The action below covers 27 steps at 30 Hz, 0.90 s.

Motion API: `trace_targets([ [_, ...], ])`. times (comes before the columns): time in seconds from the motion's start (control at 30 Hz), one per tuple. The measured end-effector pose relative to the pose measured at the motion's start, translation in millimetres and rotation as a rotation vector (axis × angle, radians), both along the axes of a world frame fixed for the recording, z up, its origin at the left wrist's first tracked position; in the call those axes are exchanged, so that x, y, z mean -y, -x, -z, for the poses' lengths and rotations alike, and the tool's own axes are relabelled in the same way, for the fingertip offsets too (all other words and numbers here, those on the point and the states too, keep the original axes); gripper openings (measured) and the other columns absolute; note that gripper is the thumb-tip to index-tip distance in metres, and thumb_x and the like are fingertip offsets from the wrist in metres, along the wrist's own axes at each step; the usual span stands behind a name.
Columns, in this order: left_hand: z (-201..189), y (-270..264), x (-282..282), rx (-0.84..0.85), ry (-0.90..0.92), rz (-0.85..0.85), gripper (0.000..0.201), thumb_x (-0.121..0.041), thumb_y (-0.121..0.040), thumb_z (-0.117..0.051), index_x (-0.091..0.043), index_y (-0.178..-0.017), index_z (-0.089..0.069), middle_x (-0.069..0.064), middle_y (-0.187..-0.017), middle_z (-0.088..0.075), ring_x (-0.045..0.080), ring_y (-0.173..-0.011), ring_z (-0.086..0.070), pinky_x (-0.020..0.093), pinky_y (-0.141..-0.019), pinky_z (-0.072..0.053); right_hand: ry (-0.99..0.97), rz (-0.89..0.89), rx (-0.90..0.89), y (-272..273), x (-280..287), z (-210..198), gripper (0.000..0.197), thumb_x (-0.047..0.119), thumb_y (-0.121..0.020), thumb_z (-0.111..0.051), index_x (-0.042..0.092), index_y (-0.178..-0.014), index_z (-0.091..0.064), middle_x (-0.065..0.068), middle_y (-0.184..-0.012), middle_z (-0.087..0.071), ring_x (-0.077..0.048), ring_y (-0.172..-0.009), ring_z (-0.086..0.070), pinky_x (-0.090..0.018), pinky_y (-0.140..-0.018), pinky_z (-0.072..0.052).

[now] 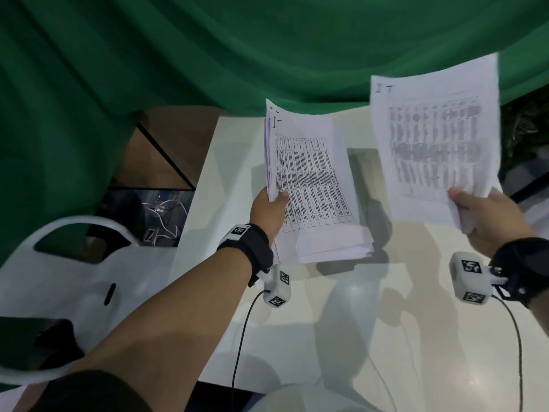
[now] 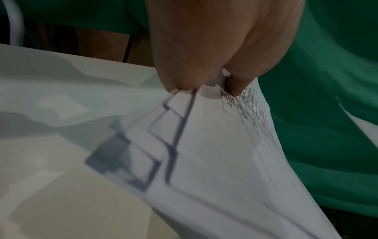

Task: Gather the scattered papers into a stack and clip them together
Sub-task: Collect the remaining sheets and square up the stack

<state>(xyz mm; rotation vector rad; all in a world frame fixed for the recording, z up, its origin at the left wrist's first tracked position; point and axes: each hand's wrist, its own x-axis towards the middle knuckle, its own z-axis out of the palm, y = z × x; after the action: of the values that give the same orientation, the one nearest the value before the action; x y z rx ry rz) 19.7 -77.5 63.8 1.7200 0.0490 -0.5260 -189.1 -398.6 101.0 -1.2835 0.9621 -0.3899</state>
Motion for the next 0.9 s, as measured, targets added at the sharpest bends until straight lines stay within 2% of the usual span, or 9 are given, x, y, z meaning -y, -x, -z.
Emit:
trace_targets([
  [0.13,-3.3,7.1,5.3,-0.026,0.023,0.006,0.047,-0.032,-0.099,-0.064,-0.018,-0.144,-0.06,-0.005,-0.135,-0.07,0.017,-0.125,-0.065,0.043,-0.115,-0.048,0.01,-0.169,-0.118,-10.4,-47.3,9.5,0.036,0.016,-0.098,-0.072,0.001,-0.13,-0.067,-0.02,-0.124,-0.075,-0.038,-0.111,-0.073,-0.054,-0.101,-0.056],
  [0.23,-5.6,14.7,8.4,-0.037,0.038,0.025,0.041,-0.032,-0.101,-0.064,-0.019,-0.139,-0.064,-0.004,-0.13,-0.073,0.019,-0.123,-0.068,0.042,-0.113,-0.05,-0.03,-0.259,-0.185,-20.0,-76.9,19.0,0.042,0.02,-0.096,-0.075,0.0,-0.13,-0.061,-0.029,-0.124,-0.071,-0.038,-0.104,-0.073,-0.053,-0.097,-0.057],
  [0.33,-19.7,21.7,11.4,-0.092,0.077,0.055,0.053,-0.061,-0.097,-0.056,-0.028,-0.137,-0.065,-0.009,-0.133,-0.072,0.015,-0.125,-0.067,0.042,-0.114,-0.048,-0.038,-0.329,-0.231,-29.8,-96.8,25.4,0.048,0.023,-0.094,-0.078,0.001,-0.13,-0.054,-0.032,-0.126,-0.067,-0.032,-0.092,-0.068,-0.047,-0.081,-0.054],
  [0.4,-30.2,23.4,12.0,-0.109,0.058,0.077,0.076,-0.078,-0.094,-0.044,-0.028,-0.151,-0.053,-0.016,-0.147,-0.055,0.007,-0.134,-0.051,0.033,-0.117,-0.036,-0.001,-0.385,-0.247,-34.0,-107.3,24.7,0.05,0.025,-0.093,-0.08,0.006,-0.131,-0.052,-0.023,-0.123,-0.069,-0.033,-0.099,-0.071,-0.047,-0.086,-0.059],
  [0.47,-36.1,24.5,10.1,-0.059,0.007,0.082,0.075,-0.074,-0.097,-0.046,-0.026,-0.153,-0.05,-0.016,-0.143,-0.054,0.007,-0.131,-0.048,0.029,-0.111,-0.035,0.048,-0.429,-0.255,-35.8,-111.3,22.7,0.057,0.027,-0.089,-0.083,0.011,-0.132,-0.049,-0.018,-0.124,-0.069,-0.036,-0.109,-0.072,-0.053,-0.096,-0.059],
  [0.6,-32.0,23.4,-0.3,0.002,-0.033,0.102,0.047,-0.042,-0.102,-0.062,-0.023,-0.145,-0.059,-0.009,-0.136,-0.068,0.015,-0.13,-0.062,0.042,-0.118,-0.044,0.108,-0.504,-0.238,-35.1,-108.1,10.8,0.066,0.048,-0.084,-0.085,0.016,-0.131,-0.05,-0.009,-0.115,-0.072,-0.027,-0.103,-0.073,-0.038,-0.079,-0.057],
  [0.67,-32.6,24.9,-4.0,-0.014,-0.04,0.153,0.048,-0.042,-0.101,-0.062,-0.025,-0.145,-0.058,-0.009,-0.136,-0.069,0.014,-0.129,-0.063,0.043,-0.118,-0.045,0.126,-0.471,-0.207,-34.8,-101.9,6.5,0.069,0.056,-0.085,-0.08,0.016,-0.134,-0.052,-0.008,-0.119,-0.073,-0.026,-0.106,-0.072,-0.037,-0.084,-0.055],
  [0.8,-44.1,36.9,-4.6,0.012,-0.035,0.3,0.04,-0.039,-0.106,-0.059,-0.024,-0.143,-0.059,-0.01,-0.132,-0.069,0.012,-0.125,-0.064,0.031,-0.109,-0.048,-0.08,-0.373,-0.023,-34.0,-84.8,-7.0,0.067,0.043,-0.095,-0.072,0.018,-0.151,-0.048,-0.001,-0.141,-0.069,-0.019,-0.124,-0.069,-0.045,-0.108,-0.052],
  [0.9,-46.7,46.5,-3.2,0.067,-0.07,0.371,0.043,-0.041,-0.105,-0.059,-0.024,-0.145,-0.056,-0.012,-0.138,-0.065,0.01,-0.129,-0.06,0.03,-0.111,-0.044,-0.112,-0.388,0.054,-34.3,-75.0,-18.9,0.047,0.027,-0.105,-0.062,0.022,-0.15,-0.053,0.008,-0.141,-0.069,-0.018,-0.129,-0.067,-0.046,-0.11,-0.05],
])
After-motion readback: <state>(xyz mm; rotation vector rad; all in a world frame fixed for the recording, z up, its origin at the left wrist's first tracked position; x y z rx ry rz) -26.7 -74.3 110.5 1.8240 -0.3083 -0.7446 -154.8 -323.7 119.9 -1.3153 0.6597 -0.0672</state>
